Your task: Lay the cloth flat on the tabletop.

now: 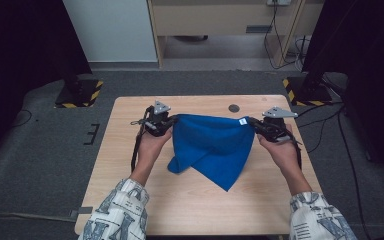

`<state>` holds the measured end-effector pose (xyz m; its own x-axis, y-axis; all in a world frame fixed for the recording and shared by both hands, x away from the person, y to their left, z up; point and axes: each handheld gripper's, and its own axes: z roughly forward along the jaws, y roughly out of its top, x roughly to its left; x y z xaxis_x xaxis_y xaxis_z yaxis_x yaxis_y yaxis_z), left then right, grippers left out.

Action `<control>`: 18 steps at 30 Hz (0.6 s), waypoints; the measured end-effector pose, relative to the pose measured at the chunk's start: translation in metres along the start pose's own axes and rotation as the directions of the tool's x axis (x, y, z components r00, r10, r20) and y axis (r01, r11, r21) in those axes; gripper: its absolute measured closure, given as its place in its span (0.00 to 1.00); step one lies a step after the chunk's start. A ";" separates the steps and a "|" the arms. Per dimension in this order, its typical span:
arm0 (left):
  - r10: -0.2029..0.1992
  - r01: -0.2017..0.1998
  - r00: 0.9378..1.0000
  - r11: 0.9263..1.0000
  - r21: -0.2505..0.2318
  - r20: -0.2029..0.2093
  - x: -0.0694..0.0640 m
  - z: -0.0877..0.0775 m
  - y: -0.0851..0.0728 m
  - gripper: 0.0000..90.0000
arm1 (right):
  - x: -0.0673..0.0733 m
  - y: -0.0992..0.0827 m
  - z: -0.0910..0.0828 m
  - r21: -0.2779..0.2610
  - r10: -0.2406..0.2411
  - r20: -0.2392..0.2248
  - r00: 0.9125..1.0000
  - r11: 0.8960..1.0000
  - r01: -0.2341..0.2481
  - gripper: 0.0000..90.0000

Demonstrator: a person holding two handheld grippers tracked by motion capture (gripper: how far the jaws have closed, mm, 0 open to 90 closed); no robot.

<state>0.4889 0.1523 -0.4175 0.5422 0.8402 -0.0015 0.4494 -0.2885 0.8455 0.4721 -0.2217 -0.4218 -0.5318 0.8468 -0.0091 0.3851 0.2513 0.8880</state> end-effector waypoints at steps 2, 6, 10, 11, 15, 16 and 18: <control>-0.003 0.003 1.000 1.000 0.015 -0.009 0.003 0.010 -0.003 0.97 | -0.002 -0.002 0.010 0.013 0.016 0.009 1.000 1.000 -0.016 0.97; -0.017 0.018 1.000 0.998 0.057 -0.021 0.010 0.031 -0.008 0.97 | -0.007 -0.005 0.031 0.052 0.013 0.021 1.000 0.999 -0.014 0.97; -0.029 0.032 0.999 0.995 0.091 -0.033 0.018 0.048 -0.014 0.97 | -0.011 -0.007 0.050 0.086 0.013 0.027 1.000 0.996 -0.016 0.97; -0.028 0.031 0.999 0.995 0.098 -0.038 0.020 0.051 -0.015 0.97 | -0.012 -0.008 0.054 0.093 0.007 0.028 1.000 0.996 -0.009 0.97; -0.049 0.053 0.998 0.993 0.103 -0.039 0.023 0.058 -0.018 0.97 | -0.015 -0.014 0.067 0.114 0.023 0.033 0.999 0.993 -0.027 0.97; -0.043 0.047 0.998 0.992 0.113 -0.041 0.023 0.060 -0.019 0.97 | -0.016 -0.015 0.070 0.118 0.029 0.036 0.999 0.992 -0.033 0.97; -0.040 0.044 0.998 0.991 0.127 -0.041 0.023 0.064 -0.020 0.97 | -0.017 -0.018 0.074 0.117 0.044 0.040 0.998 0.992 -0.048 0.97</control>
<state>0.5380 0.1478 -0.4684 0.4946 0.8690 -0.0131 0.5596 -0.3068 0.7699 0.5305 -0.2060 -0.4714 -0.4836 0.8752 0.0115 0.4963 0.2633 0.8272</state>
